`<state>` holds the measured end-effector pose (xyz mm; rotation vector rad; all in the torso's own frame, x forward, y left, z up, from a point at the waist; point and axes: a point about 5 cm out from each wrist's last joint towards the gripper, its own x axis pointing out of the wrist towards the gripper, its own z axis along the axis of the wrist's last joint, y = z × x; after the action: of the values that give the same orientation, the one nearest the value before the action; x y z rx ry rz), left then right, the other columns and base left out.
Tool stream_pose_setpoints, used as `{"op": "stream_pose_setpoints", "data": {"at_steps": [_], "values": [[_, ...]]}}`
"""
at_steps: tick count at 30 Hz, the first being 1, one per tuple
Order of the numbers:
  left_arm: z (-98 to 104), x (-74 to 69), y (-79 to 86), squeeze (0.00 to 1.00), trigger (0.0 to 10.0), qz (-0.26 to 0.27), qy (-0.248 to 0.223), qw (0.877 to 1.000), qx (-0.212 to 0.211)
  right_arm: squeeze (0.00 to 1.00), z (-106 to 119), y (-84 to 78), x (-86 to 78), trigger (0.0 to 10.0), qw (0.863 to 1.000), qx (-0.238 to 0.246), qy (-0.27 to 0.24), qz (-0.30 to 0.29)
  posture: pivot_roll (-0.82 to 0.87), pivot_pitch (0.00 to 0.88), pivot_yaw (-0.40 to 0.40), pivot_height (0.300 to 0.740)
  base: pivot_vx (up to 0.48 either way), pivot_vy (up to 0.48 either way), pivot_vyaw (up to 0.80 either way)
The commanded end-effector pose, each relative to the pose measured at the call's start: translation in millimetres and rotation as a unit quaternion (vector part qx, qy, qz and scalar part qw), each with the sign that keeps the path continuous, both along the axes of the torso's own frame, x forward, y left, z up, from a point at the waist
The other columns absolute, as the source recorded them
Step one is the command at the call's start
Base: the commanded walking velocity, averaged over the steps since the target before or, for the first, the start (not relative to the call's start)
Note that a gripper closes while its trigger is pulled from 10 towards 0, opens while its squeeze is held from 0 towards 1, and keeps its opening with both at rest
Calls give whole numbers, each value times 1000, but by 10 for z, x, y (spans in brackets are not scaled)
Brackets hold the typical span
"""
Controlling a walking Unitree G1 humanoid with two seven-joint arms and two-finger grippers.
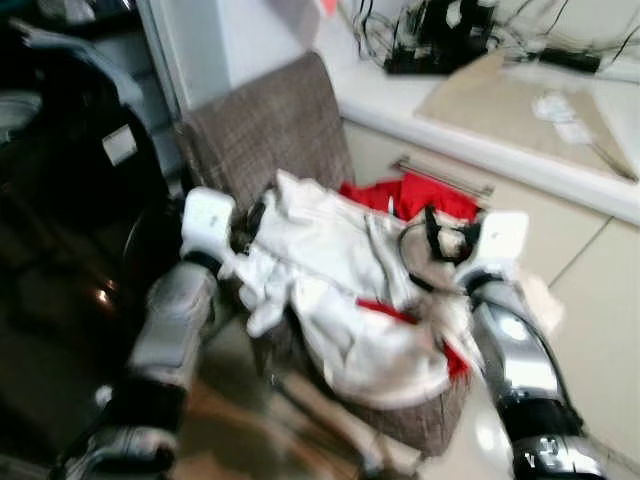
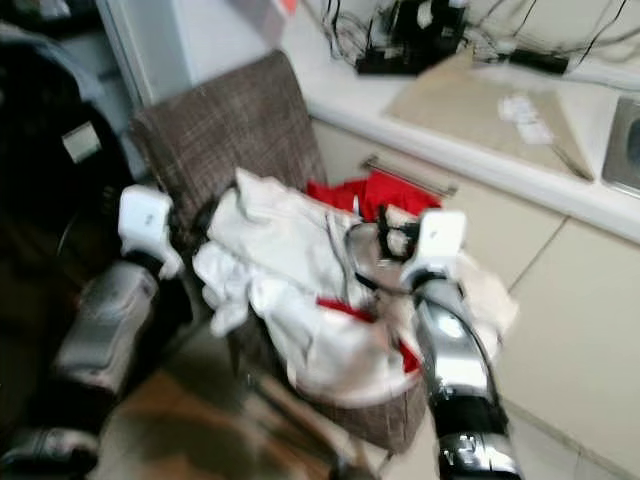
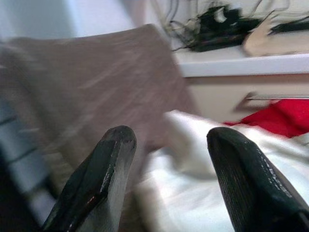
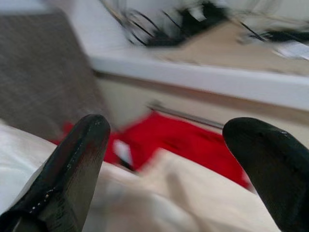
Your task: Clothes washing
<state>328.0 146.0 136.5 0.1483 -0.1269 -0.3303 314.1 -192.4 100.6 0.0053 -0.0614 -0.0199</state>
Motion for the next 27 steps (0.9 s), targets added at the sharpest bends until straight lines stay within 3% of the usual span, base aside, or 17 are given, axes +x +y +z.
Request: {"op": "stream_pose_setpoints", "data": {"at_steps": [1, 6, 11, 17, 21, 24, 27], "values": [[45, 23, 122, 0, 10000, 10, -5, 1000, 20, 0, 35, 47, 8, 10000, 1000, 7, -6, 4, -159, 0, 7, 740, 0, 0, 0], [216, 120, 154, 0, 10000, -2, -24, 999, 35, 0, 20, 78, -18, 10000, 1000, 6, -5, 5, -179, 0, 29, 740, 0, 0, 0], [330, 231, 121, 0, 10000, -50, -24, 995, 79, 0, 6, 72, -62, 10000, 1000, 17, -6, -2, -198, 0, 47, 740, 0, 0, -583], [498, 573, -27, 0, 10000, -151, 29, 969, 194, 0, -54, 27, -292, 10000, 999, 23, -8, -31, -291, 0, 132, 740, 0, 0, -539], [520, 657, -57, 0, 10000, -149, 45, 957, 244, 0, -81, 30, -390, 10000, 999, 19, -5, -32, -322, 0, 154, 736, 0, 0, -481], [559, 742, -15, 0, 10000, -113, 55, 947, 297, 0, -78, 8, -527, 10000, 999, 12, -7, -36, -366, 18, 184, 736, 0, 0, 0], [588, 784, 54, 0, 10000, -91, 67, 942, 316, 0, -91, -26, -666, 10000, 999, 12, -3, -46, -401, 41, 203, 736, 0, 0, 0]]}}
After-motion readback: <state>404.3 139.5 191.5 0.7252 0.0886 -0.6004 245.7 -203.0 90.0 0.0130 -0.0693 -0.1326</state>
